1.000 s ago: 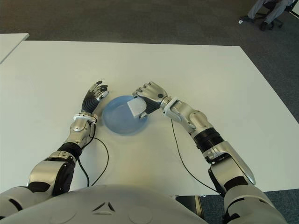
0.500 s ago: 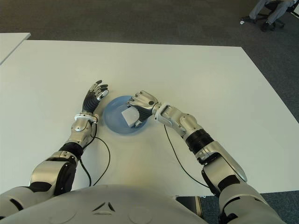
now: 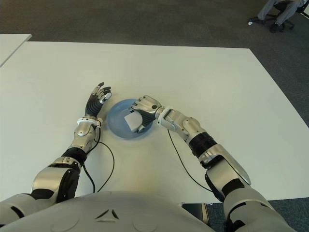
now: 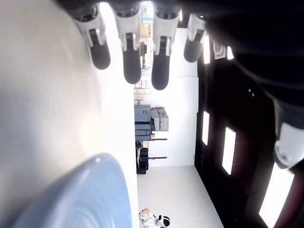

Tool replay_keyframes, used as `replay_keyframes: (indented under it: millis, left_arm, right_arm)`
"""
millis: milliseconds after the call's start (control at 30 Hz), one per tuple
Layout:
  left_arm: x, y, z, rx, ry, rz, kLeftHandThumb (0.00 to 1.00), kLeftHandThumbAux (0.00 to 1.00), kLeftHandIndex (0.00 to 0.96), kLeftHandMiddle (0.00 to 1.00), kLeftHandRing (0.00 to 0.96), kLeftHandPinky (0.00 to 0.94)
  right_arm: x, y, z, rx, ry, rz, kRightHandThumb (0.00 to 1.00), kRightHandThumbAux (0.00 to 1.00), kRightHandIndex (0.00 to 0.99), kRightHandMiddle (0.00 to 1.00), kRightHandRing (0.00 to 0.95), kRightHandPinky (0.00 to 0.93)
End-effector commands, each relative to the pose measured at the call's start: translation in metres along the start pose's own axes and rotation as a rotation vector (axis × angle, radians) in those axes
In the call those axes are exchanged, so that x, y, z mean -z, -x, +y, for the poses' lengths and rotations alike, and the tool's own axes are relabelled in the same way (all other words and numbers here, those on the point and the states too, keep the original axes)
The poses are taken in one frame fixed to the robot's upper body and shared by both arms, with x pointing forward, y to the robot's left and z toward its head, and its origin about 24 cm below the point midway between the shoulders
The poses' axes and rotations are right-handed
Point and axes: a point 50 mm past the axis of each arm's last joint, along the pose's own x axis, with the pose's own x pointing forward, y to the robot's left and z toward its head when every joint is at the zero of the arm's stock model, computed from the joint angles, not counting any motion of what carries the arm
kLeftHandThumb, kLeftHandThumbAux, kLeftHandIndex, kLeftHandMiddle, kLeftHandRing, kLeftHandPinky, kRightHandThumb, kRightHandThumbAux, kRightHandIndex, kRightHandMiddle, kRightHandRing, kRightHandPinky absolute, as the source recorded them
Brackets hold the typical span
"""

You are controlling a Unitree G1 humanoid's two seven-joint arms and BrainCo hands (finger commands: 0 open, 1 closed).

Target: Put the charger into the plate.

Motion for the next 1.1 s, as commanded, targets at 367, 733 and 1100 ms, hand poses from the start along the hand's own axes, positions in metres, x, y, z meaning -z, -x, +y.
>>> replay_keyframes:
  millis: [367,733,1100]
  left_arm:
    - [0.027,0.015,-0.005,0.007,0.039,0.154,0.000,0.533,0.098,0.247,0.210,0.138]
    - [0.025,0.016,-0.006,0.036,0.037,0.130,0.000,0.512,0.055,0.200,0.169,0.090]
    - [0.026,0.017,-0.002,0.036,0.000,0.140,0.000,0.504,0.070,0.188,0.132,0.011]
  right_arm:
    - [0.011,0.002,0.002,-0.040,-0.136,-0.021,0.481,0.398,0.122,0.220,0.199,0.156]
    - [0.017,0.006,0.004,-0.062,-0.122,-0.025,0.324,0.179,0.001,0.003,0.003,0.002]
    - [0.017,0.002,0.002,-0.035,-0.173,-0.008,0.255,0.121,0.000,0.000,0.000,0.000]
